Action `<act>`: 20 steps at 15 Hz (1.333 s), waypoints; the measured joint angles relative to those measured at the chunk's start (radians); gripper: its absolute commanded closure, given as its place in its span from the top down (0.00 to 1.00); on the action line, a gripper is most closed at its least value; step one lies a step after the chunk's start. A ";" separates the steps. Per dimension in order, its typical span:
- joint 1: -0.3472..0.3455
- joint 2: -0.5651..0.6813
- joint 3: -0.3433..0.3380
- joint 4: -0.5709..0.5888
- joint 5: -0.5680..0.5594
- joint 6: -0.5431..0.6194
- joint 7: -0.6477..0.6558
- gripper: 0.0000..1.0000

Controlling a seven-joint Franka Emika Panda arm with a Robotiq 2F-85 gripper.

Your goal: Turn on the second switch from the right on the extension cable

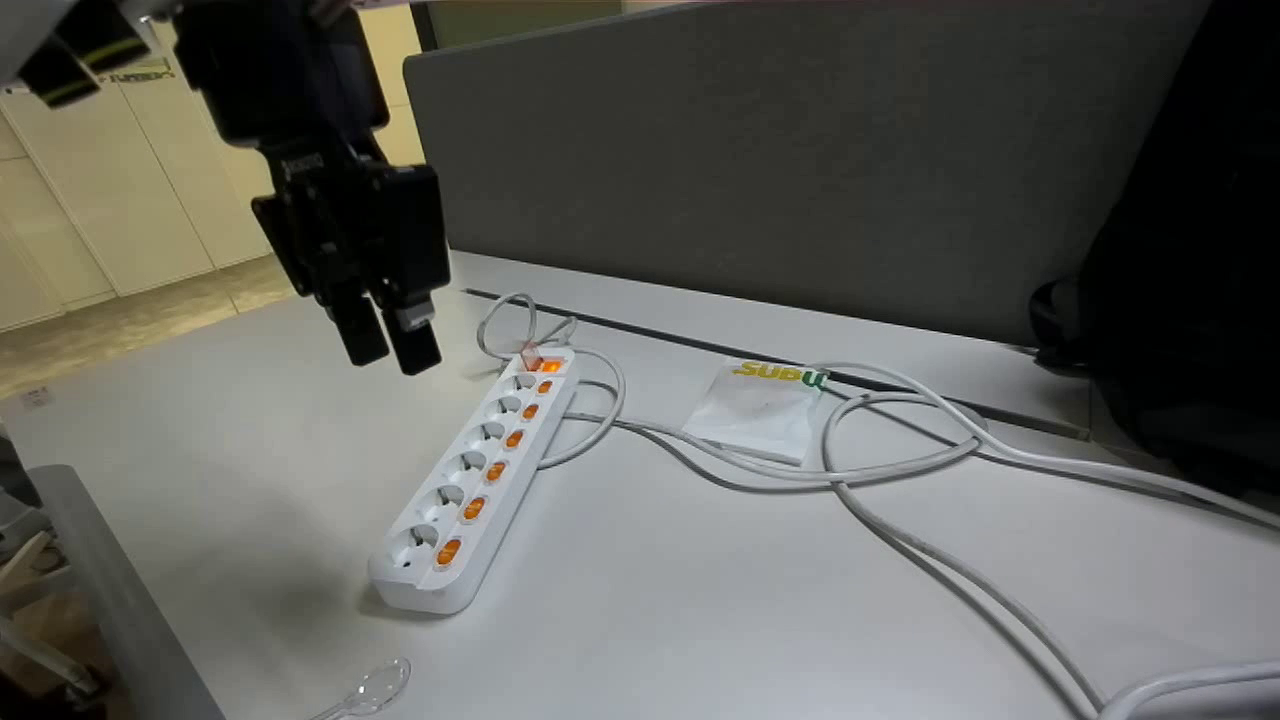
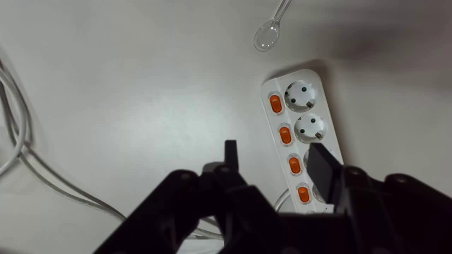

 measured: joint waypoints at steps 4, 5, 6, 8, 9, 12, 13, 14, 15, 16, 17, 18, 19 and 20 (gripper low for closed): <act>0.040 0.066 0.017 0.001 0.036 0.052 0.008 0.01; 0.052 0.083 0.019 0.002 0.060 0.066 0.006 0.00; 0.063 0.099 0.022 0.004 0.088 0.078 0.002 0.00; 0.081 0.122 0.023 0.008 0.173 0.097 -0.039 0.01; 0.082 0.122 0.021 0.008 0.254 0.098 -0.093 0.01; 0.075 0.104 0.001 0.008 0.351 0.094 -0.192 0.00; 0.075 0.101 -0.001 0.008 0.352 0.093 -0.194 0.00; 0.075 0.101 -0.001 0.008 0.351 0.094 -0.194 0.00; 0.075 0.104 -0.001 0.007 0.343 0.098 -0.189 0.00; 0.076 0.112 -0.001 0.007 0.329 0.102 -0.181 0.00; 0.075 0.123 -0.001 0.007 0.302 0.106 -0.158 0.00; 0.075 0.137 -0.001 0.008 0.258 0.108 -0.118 0.00; 0.076 0.152 -0.001 0.009 0.208 0.110 -0.069 0.00; 0.076 0.168 -0.001 0.012 0.158 0.112 -0.021 0.00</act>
